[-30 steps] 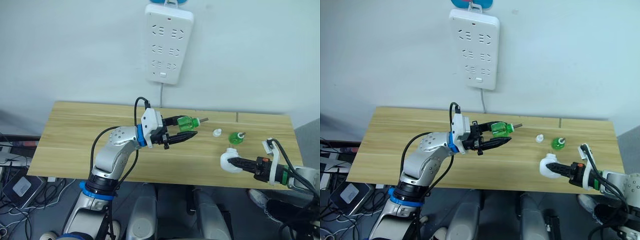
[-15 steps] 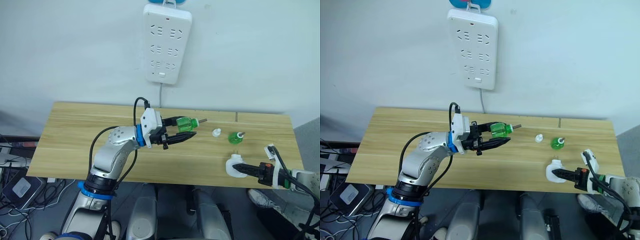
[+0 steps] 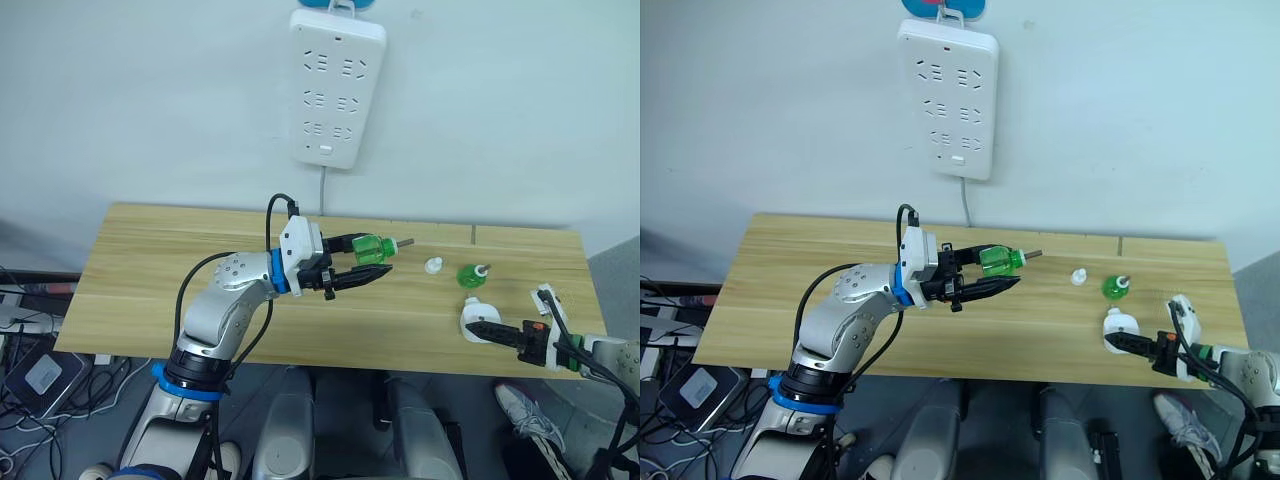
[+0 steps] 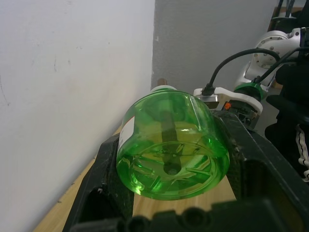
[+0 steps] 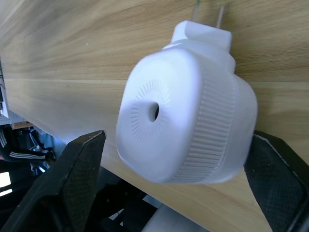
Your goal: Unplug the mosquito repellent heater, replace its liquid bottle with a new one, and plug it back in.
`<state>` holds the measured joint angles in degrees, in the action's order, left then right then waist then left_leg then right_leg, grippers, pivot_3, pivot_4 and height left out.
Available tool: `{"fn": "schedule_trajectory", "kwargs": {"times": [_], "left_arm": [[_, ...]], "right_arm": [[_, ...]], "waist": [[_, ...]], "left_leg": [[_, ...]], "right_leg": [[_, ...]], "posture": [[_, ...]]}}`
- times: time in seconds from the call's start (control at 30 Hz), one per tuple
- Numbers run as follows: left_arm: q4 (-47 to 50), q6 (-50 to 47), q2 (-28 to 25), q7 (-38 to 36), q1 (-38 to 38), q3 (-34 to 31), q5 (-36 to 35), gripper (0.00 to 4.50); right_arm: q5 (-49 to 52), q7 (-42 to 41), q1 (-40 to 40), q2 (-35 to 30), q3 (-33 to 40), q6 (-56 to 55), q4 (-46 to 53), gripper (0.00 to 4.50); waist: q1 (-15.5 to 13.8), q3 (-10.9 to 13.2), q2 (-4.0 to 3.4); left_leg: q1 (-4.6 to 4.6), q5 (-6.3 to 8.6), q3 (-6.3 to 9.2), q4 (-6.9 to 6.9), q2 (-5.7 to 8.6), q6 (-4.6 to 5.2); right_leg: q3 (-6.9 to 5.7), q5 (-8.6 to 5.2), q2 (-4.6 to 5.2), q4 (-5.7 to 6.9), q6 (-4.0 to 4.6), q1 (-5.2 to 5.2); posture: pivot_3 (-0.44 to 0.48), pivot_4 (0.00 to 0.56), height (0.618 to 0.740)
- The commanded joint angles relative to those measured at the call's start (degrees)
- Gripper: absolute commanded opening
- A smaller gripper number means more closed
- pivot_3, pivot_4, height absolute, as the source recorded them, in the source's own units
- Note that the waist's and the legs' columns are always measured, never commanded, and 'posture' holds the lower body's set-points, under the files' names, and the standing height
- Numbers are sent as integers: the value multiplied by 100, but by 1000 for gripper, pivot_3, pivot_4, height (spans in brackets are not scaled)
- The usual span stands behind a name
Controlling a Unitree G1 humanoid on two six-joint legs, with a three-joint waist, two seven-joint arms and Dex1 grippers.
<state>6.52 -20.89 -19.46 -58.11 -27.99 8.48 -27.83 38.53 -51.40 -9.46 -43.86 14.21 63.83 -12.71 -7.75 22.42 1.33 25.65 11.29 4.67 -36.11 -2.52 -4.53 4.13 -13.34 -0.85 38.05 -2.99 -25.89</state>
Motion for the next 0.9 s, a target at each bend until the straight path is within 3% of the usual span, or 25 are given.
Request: {"fn": "schedule_trajectory", "kwargs": {"times": [0.03, 0.37, 0.53, 0.6, 0.73, 0.9], "left_arm": [[256, 44, 36, -14, 32, -2, -96, 2263], [159, 144, 153, -7, 53, 23, -50, 2263], [96, 234, 203, -23, 64, 24, -7, 2263], [115, 270, 183, -22, 128, -1, -8, 2263], [194, 287, 151, -9, 258, -3, -15, 2263], [267, 270, 253, 92, 251, 56, 4, 2263]], "right_arm": [[-185, -6, 117, -227, 16, -118, -42, 4471], [-577, -320, 455, -1261, -306, -208, 341, 4471], [-828, -119, 466, -1727, -352, -202, 994, 4471], [-1004, 458, 373, -1834, -219, 184, 1702, 4471], [-870, 1378, -149, -1446, 49, 1566, 2936, 4471], [-1149, 2392, -907, -526, 33, 2794, 3428, 4471]], "waist": [[0, 0, 0], [5, 0, 0], [24, 0, -1], [30, 0, -1], [37, -1, -1], [-35, -1, -1]], "left_leg": [[0, 0, 0, 0, 0, 0], [0, 0, -1, 2, 0, 0], [0, 0, -3, 1, 0, 0], [0, 0, -2, 3, 0, 0], [1, 0, -2, 5, -2, -1], [8, 0, 3, 3, 0, -1]], "right_leg": [[0, 0, 0, -1, 0, 0], [1, 0, 1, -3, 0, -1], [3, 0, 1, -3, 0, -1], [2, 0, 0, -2, 0, -2], [2, 0, 0, -2, 0, -6], [-2, 0, 1, -6, 0, -8]], "posture": [[313, 417, 740], [288, 403, 740], [286, 398, 740], [285, 398, 740], [281, 396, 740], [298, 391, 740]]}}
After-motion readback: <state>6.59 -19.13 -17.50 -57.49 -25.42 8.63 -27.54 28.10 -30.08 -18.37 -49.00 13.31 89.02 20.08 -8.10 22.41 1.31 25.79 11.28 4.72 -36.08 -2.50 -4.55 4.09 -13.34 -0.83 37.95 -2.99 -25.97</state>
